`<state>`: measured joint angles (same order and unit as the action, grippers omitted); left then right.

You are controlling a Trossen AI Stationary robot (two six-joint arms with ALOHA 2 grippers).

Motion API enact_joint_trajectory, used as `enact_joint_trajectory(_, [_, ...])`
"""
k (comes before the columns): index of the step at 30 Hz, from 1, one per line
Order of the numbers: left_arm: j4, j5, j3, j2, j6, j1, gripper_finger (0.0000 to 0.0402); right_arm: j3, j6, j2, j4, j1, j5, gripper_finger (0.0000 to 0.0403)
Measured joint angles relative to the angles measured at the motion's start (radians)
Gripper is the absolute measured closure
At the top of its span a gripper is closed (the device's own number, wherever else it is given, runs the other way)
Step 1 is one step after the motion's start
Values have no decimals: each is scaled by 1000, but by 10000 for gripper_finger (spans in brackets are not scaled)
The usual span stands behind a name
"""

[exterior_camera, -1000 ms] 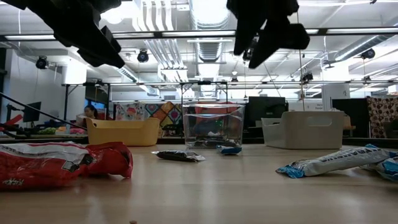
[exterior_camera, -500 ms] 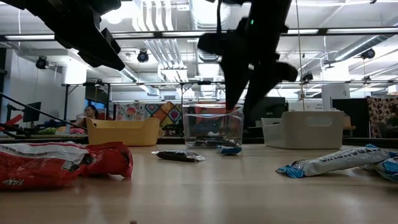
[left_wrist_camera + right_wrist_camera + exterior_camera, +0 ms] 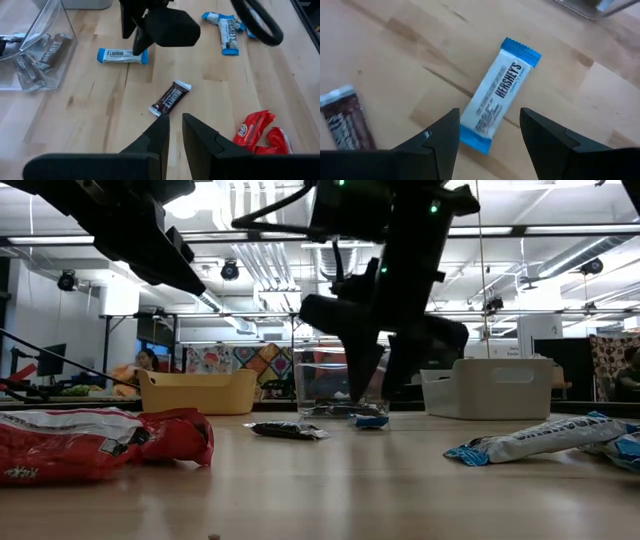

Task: Sort candy
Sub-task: Put the white chocolate into the yellow bin

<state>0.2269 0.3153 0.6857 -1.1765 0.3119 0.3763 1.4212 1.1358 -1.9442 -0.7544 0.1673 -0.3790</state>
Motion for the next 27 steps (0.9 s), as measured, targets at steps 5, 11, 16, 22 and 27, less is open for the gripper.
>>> enact_joint_trajectory(5, [-1,0,0,0,-12,0,365,-1,25,-23,28,-5,-44,194])
enact_joint_trajectory(11, [0,16,0,0,-15,0,365,-3,56,-22,39,-5,-77,191])
enact_joint_trajectory(16, [-1,16,-1,0,-15,0,365,-4,62,-37,49,-4,-95,193])
enact_joint_trajectory(22, [1,17,-2,0,-15,0,365,-16,78,-63,87,-4,-104,193])
enact_joint_trajectory(27, [9,17,-2,0,-15,0,365,-24,108,-79,89,-4,-120,195])
